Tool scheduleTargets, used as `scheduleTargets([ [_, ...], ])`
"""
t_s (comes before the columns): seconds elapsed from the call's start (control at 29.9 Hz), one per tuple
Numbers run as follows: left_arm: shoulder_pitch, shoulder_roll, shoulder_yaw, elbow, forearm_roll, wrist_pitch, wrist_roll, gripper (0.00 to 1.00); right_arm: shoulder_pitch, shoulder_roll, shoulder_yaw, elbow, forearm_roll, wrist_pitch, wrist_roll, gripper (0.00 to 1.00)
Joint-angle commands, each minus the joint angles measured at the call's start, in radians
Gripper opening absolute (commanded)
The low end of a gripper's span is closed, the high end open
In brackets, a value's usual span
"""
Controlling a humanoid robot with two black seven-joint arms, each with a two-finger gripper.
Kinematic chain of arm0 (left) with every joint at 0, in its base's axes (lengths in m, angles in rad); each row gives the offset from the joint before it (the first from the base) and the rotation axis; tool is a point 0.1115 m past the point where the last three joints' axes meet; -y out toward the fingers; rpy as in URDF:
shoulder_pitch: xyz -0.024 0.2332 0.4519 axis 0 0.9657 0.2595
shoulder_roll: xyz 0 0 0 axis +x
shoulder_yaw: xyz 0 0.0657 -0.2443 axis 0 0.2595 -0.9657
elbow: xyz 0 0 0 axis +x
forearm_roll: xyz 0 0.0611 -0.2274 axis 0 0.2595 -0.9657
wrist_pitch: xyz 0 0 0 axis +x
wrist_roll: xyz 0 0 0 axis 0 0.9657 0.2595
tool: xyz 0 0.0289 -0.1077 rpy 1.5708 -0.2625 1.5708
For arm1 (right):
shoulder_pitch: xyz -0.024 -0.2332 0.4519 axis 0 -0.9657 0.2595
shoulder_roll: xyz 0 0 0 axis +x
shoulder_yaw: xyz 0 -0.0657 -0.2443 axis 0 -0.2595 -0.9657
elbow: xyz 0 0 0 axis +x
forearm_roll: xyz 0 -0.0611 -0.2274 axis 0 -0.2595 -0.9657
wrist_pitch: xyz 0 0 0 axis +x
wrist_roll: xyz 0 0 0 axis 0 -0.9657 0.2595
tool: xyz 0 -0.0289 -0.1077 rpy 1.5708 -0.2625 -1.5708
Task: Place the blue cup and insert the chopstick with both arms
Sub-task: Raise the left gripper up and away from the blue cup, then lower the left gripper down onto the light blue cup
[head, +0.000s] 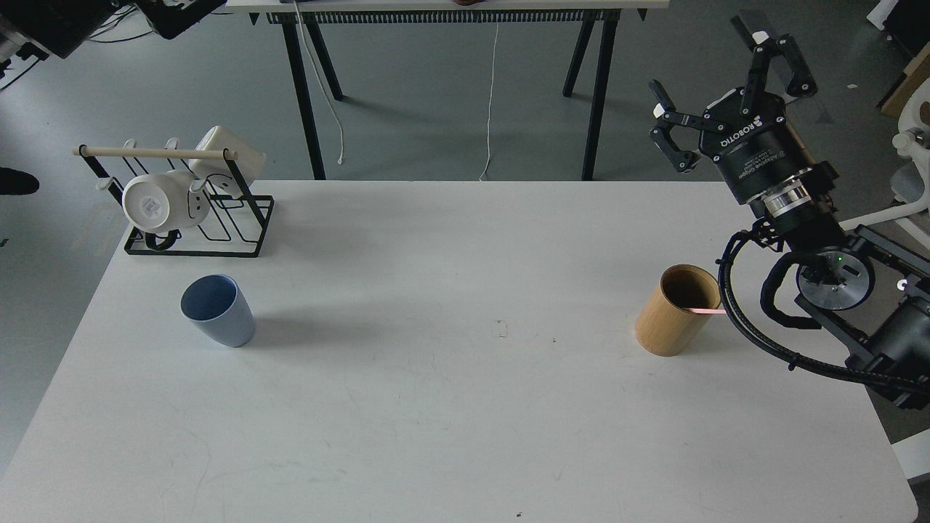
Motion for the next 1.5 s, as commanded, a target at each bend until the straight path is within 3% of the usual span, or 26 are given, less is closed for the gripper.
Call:
scheduleTargets([
  [0.0,-0.002,0.064,0.068,0.02,0.331,0.0,-0.079,1.0,-0.002,-0.001,-0.001,-0.004,-0.001,0.0,0.0,0.99],
  [0.1,-0.005,0.121,0.08,0.012,0.586,0.0,-0.123,1.0,-0.003,0.0,-0.002,-0.007,-0.001,0.0,0.0,0.99],
  [0.3,0.005,0.163,0.131,-0.015,1.0,0.0,-0.143,1.0,-0.008,0.006,-0.002,-0.011,-0.004,0.0,0.0,0.99],
  [0.54,0.01,0.21,0.301,-0.054,1.475,0.0,-0.335,1.0,-0.015,0.003,-0.004,-0.02,-0.004,0.0,0.0,0.99],
  [0.64,0.007,0.209,0.373,-0.034,1.632,0.0,-0.39,1.0,-0.021,0.003,-0.004,-0.021,-0.004,0.0,0.0,0.99],
  [0.8,0.012,0.181,0.403,-0.02,1.674,0.0,-0.392,1.0,-0.026,0.009,-0.009,-0.02,-0.004,0.0,0.0,0.99],
  [1.47,0.027,0.025,0.528,0.301,1.675,0.0,-0.405,0.99,-0.046,0.009,-0.007,-0.02,-0.004,0.0,0.0,0.99],
])
